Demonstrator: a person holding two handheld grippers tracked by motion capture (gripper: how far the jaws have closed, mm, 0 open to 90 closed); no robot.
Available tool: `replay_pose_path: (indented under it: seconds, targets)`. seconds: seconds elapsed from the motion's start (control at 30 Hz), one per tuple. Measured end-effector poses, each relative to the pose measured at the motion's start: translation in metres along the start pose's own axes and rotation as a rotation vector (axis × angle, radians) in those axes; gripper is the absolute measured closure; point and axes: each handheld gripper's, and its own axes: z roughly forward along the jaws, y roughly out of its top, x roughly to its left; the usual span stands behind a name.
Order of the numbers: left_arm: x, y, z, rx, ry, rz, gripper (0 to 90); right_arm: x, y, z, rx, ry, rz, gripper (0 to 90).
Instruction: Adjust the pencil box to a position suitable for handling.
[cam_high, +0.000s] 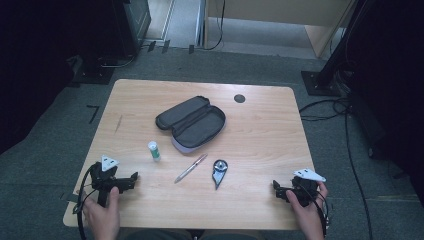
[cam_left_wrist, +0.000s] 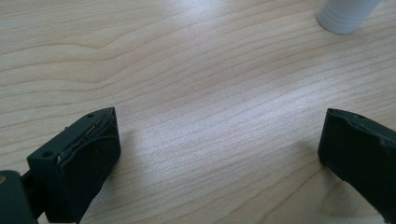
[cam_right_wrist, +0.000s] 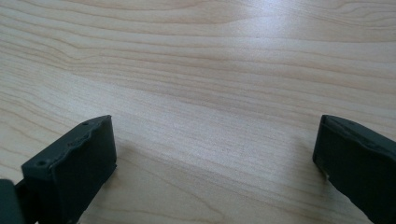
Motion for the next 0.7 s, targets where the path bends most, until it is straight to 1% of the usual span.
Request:
replay_pose_path:
  seconds: [0.13, 0.17, 0.2, 0.23, 0.27, 0.3, 0.33, 0.4, 0.47, 0.57, 0.6, 0.67, 0.7]
  targets:
    - [-0.001, 0.001, 0.001, -0.002, 0.005, -0.008, 0.0, 0.000, 0.000, 0.000, -0.002, -0.004, 0.006, 0.0]
    - [-0.001, 0.001, 0.001, -0.002, 0.004, -0.004, 0.0, 0.000, -0.001, -0.002, 0.004, -0.002, 0.008, 0.0]
    - [-0.001, 0.001, 0.001, -0.002, 0.004, -0.004, 0.0, 0.000, -0.001, -0.003, 0.007, 0.019, 0.020, 0.0]
    - [0.000, 0.002, 0.002, -0.001, 0.004, -0.003, 0.0, -0.003, 0.000, -0.005, 0.006, 0.053, 0.044, 0.4]
    - [-0.001, 0.003, 0.003, -0.003, 0.010, -0.014, 0.0, -0.005, 0.000, -0.007, -0.007, 0.089, 0.077, 2.3]
    - [0.000, 0.003, 0.003, 0.000, 0.020, -0.022, 0.0, -0.007, 0.001, -0.010, -0.027, 0.096, 0.099, 4.1]
    - [-0.001, 0.004, 0.003, -0.001, 0.023, -0.025, 0.0, -0.008, 0.002, -0.013, -0.039, 0.085, 0.116, 4.8]
    - [-0.001, 0.004, 0.003, 0.000, 0.025, -0.027, 0.0, -0.010, 0.007, -0.019, -0.061, 0.065, 0.125, 4.9]
    - [-0.003, 0.004, 0.003, -0.001, 0.030, -0.033, 0.0, -0.011, 0.012, -0.024, -0.075, 0.057, 0.136, 4.9]
    - [-0.004, 0.004, 0.004, -0.003, 0.027, -0.028, 0.0, -0.011, 0.019, -0.029, -0.080, 0.032, 0.128, 4.9]
    - [-0.004, 0.004, 0.004, -0.003, 0.027, -0.028, 0.0, -0.011, 0.019, -0.029, -0.080, 0.032, 0.128, 4.9]
    - [-0.004, 0.004, 0.004, -0.003, 0.027, -0.028, 0.0, -0.009, 0.027, -0.033, -0.077, 0.021, 0.123, 5.1]
    - [-0.004, 0.004, 0.004, -0.003, 0.027, -0.028, 0.0, -0.009, 0.027, -0.033, -0.077, 0.021, 0.123, 5.1]
